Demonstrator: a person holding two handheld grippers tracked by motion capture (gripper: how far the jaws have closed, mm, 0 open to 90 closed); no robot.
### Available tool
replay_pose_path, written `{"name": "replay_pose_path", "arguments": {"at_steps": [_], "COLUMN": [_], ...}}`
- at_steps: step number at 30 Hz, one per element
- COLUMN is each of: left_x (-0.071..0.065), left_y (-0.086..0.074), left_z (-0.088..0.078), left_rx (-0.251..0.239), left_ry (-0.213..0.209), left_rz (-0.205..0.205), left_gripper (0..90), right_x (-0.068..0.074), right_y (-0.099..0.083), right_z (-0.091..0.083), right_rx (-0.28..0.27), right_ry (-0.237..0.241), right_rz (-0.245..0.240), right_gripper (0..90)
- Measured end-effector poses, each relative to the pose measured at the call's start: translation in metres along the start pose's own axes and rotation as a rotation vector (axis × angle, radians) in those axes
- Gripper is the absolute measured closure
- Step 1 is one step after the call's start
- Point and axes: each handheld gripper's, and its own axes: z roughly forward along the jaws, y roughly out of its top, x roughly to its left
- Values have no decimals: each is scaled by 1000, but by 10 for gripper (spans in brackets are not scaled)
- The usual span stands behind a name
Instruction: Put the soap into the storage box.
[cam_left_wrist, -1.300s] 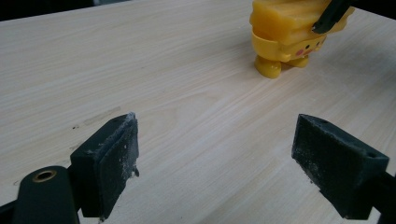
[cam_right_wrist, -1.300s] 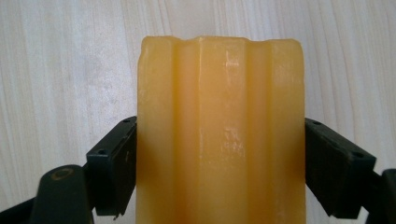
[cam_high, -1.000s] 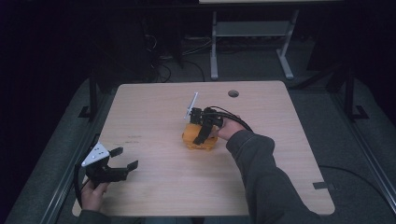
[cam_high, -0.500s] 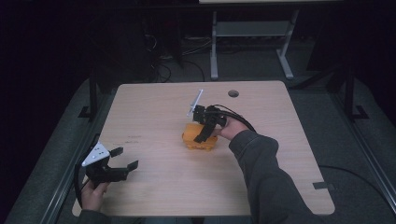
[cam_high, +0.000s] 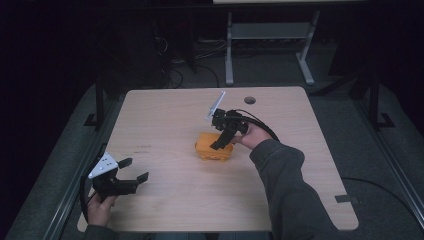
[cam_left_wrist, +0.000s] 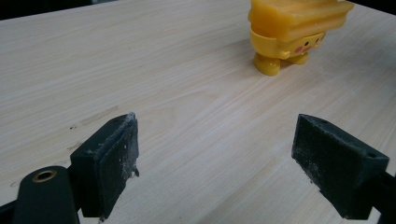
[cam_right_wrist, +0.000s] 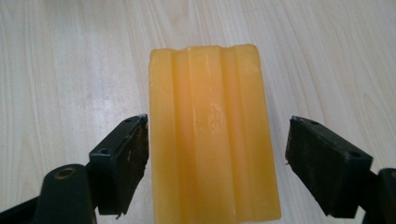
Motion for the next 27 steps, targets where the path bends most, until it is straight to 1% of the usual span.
{"name": "replay_pose_path", "arguments": {"at_steps": [1,2,8,10,15,20,27], "left_x": [0,0,0,0,0,0,0], "left_y": [0,0,0,0,0,0,0], "left_z": [0,0,0,0,0,0,0], "left_rx": [0,5,5,4,5,4,5], "left_ry": [0,2,3,3,4,5,6], "left_rz": [0,7,6,5,8,8,9], "left_gripper": [141,141,141,141,141,141,141], "right_x": [0,0,-1,-2,-1,-1,-4], "right_y": [0,-2,-7,-9,-13,-19,-30], "right_z": [0,-2,-7,-10,-16,-21,-26], "right_rx": [0,1,-14,-20,-32,-31,-43], "right_ry": [0,-2,-14,-8,-11,-26,-35], "right_rz": [0,11,15,18,26,32,54], "right_gripper": [210,210,211,219,223,222,215]}}
